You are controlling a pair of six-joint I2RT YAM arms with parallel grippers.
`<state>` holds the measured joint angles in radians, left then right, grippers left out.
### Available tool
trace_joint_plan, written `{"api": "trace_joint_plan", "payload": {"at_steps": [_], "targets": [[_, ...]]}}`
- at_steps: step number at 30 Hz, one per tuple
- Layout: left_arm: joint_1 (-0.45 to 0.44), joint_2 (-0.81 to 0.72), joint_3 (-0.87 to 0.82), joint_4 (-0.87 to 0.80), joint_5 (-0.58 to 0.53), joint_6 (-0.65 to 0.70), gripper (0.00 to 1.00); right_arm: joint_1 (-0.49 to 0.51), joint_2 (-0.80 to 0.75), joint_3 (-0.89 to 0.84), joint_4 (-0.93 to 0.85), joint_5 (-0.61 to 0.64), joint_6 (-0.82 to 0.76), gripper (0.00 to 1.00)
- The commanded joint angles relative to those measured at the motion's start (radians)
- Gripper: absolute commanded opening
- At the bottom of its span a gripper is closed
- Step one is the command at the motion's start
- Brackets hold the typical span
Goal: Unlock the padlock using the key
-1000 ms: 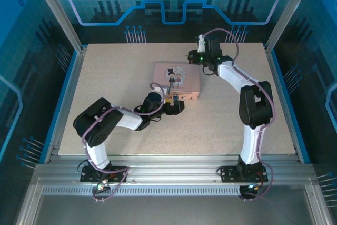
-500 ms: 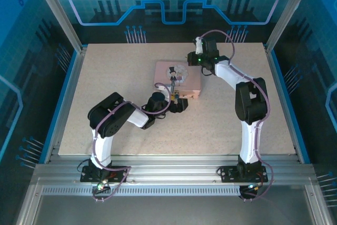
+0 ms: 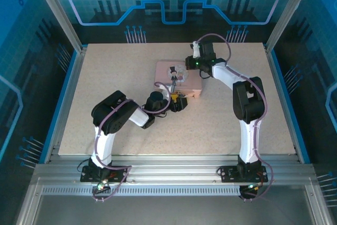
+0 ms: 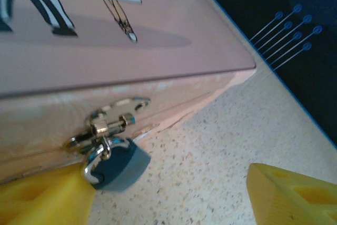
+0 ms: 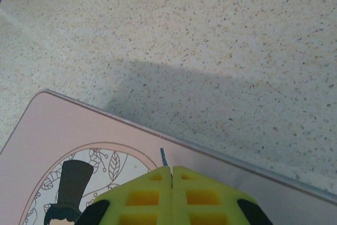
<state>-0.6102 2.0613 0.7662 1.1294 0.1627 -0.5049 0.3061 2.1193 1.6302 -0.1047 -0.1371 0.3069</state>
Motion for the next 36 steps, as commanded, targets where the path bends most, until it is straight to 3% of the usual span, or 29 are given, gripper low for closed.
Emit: {"api": "trace_joint_plan", "payload": {"at_steps": [1,8,25,29,32,36], "targets": [[0.017,0.021,-0.001,0.146,0.045,-0.039,0.72,0.014,-0.008,-0.023,0.007,0.012,-0.022,0.0],[0.031,0.043,0.002,0.178,0.094,-0.083,0.67,0.02,-0.025,-0.052,0.02,0.019,-0.029,0.0],[0.027,0.134,0.106,0.162,0.147,-0.197,0.72,0.038,-0.039,-0.082,0.046,0.016,-0.025,0.0],[0.028,0.148,0.114,0.166,0.154,-0.222,0.7,0.04,-0.041,-0.085,0.049,0.017,-0.025,0.0],[0.027,0.152,0.124,0.154,0.167,-0.238,0.63,0.042,-0.041,-0.087,0.049,0.019,-0.025,0.0],[0.026,0.153,0.119,0.152,0.14,-0.236,0.64,0.044,-0.047,-0.097,0.056,0.019,-0.022,0.0]]}}
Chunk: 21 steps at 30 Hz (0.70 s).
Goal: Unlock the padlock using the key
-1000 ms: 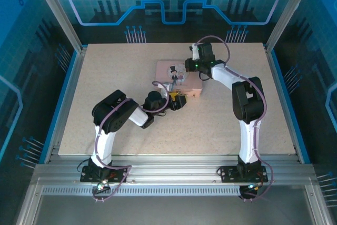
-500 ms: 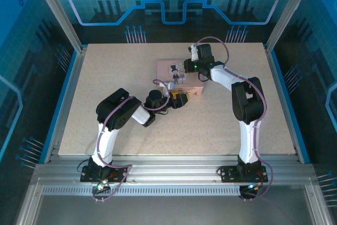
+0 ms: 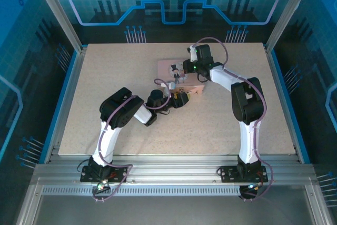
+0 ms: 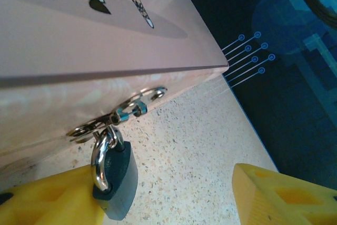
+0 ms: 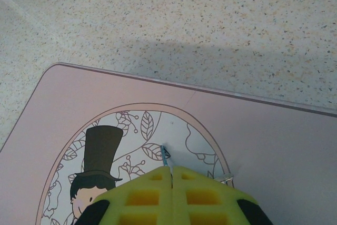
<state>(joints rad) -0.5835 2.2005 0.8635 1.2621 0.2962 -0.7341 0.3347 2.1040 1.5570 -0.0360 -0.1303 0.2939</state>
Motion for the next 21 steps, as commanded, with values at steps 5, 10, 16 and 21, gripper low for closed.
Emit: {"api": "trace_joint_plan", "payload": {"at_steps": [5,10,16,21], "targets": [[0.002,0.011,0.034,-0.026,0.002,-0.007,0.53,0.017,-0.042,-0.04,-0.007,0.018,-0.012,0.0],[0.008,0.006,0.035,-0.057,0.0,-0.009,0.45,0.017,-0.052,-0.047,-0.003,0.018,-0.015,0.0],[0.022,-0.011,0.028,-0.098,0.001,-0.005,0.42,0.018,-0.067,-0.063,0.01,0.014,-0.013,0.0],[0.025,-0.014,0.013,-0.072,-0.028,-0.006,0.5,0.018,-0.071,-0.074,0.017,0.012,-0.01,0.0]]}}
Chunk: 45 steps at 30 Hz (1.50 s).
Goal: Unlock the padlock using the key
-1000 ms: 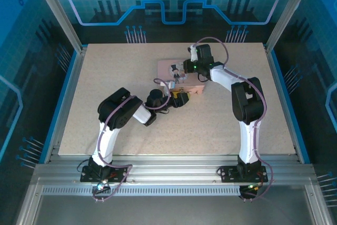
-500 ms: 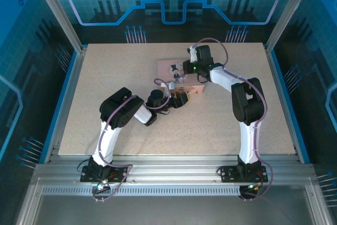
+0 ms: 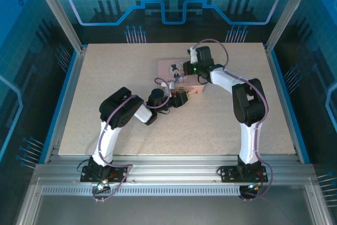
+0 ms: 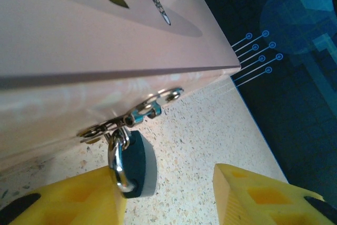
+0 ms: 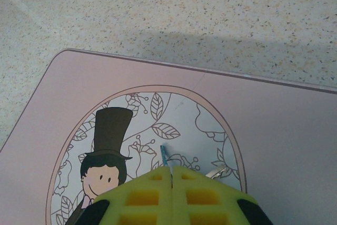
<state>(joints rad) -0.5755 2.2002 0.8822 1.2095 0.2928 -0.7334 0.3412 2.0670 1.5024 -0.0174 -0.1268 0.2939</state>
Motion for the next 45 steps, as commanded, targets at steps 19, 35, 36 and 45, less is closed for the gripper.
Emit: {"api": "trace_joint_plan", "payload": {"at_steps": [19,35,36,45], "targets": [[0.014,0.035,0.029,0.099,-0.006,-0.033,0.56,0.016,-0.047,-0.037,0.003,0.003,-0.002,0.0],[0.003,0.069,0.059,0.097,0.025,-0.076,0.44,0.021,-0.051,-0.045,0.01,0.007,-0.004,0.0],[0.004,0.067,0.057,0.09,0.026,-0.077,0.44,0.02,-0.051,-0.045,0.01,0.008,-0.004,0.0],[0.026,0.043,0.025,0.046,0.039,-0.078,0.23,0.021,-0.06,-0.062,0.022,0.004,0.001,0.0]]}}
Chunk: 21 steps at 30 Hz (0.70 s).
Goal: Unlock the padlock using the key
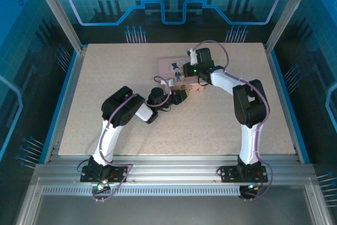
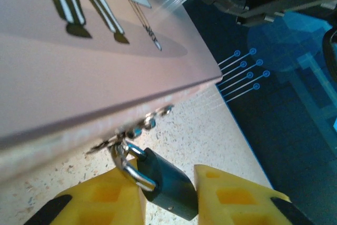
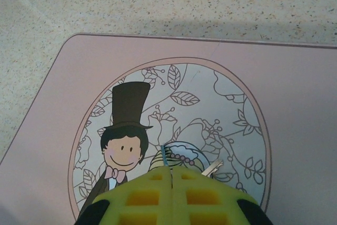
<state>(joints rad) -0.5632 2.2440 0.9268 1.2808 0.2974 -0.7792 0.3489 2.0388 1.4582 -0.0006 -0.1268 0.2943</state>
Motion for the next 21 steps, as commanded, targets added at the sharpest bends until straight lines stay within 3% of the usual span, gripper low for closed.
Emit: {"api": "trace_joint_plan", "payload": {"at_steps": [1,11,14,21], "targets": [[0.016,-0.006,-0.024,-0.029,0.037,-0.031,0.22,0.014,-0.035,-0.02,0.005,0.003,0.002,0.0],[0.035,-0.051,-0.063,-0.084,0.072,-0.054,0.11,0.015,-0.095,-0.076,0.028,-0.01,0.0,0.0],[0.035,-0.086,-0.069,-0.171,0.072,-0.058,0.1,0.015,-0.136,-0.112,0.038,-0.009,-0.007,0.0],[0.041,-0.135,-0.075,-0.313,0.053,-0.081,0.24,0.027,-0.254,-0.232,0.086,-0.005,-0.008,0.0]]}}
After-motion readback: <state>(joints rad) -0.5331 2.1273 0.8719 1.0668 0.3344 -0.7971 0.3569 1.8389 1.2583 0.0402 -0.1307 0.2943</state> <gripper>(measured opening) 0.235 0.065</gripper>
